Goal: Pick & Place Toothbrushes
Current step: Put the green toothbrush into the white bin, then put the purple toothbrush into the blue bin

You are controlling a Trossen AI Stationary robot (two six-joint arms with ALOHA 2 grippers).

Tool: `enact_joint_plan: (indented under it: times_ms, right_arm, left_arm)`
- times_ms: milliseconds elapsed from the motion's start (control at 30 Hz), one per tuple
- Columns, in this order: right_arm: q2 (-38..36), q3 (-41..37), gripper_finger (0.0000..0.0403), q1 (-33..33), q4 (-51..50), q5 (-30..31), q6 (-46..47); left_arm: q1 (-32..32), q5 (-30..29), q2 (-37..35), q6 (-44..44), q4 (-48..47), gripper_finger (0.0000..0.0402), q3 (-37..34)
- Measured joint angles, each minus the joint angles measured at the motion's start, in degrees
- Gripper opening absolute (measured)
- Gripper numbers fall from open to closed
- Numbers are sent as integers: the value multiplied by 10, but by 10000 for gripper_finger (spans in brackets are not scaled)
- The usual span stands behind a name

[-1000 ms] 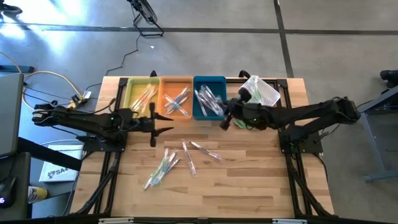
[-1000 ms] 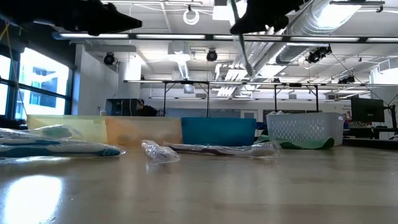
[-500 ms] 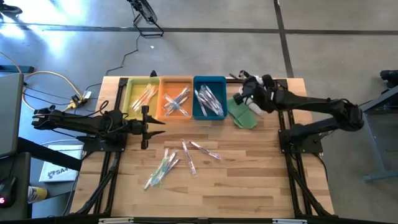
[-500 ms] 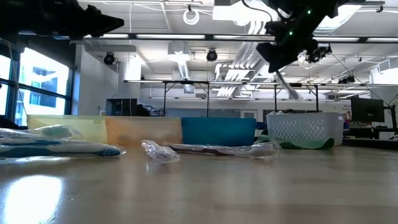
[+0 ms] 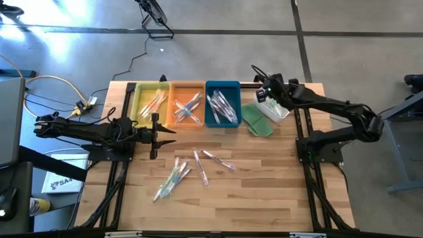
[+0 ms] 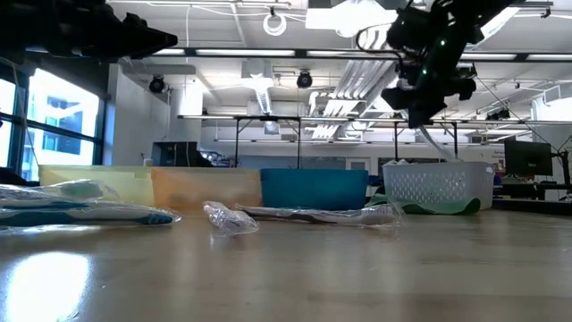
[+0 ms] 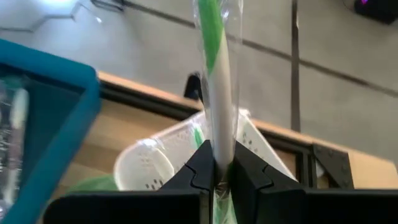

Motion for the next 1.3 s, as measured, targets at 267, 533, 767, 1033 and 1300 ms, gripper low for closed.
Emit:
enact_joint_plan:
  times_ms: [267,533,767,1033,1300]
  right_arm:
    - [71,0,25,-9,-2,10,19]
    - [108,0,132,-9,0,12,16]
    - [95,0,184,-8,1,10,0]
    - [30,0,155,10,36,-106,0]
    - [-36,0,113,60,161,-337,-27]
  left_arm:
    - [0,0,0,-1,0,143,0]
    - [0,0,0,-5,0,143,0]
    - [0,0,0,-18,-5,143,0]
    - [0,0,0,-45,-15,143,0]
    - [0,0,1,-45,-48,143,0]
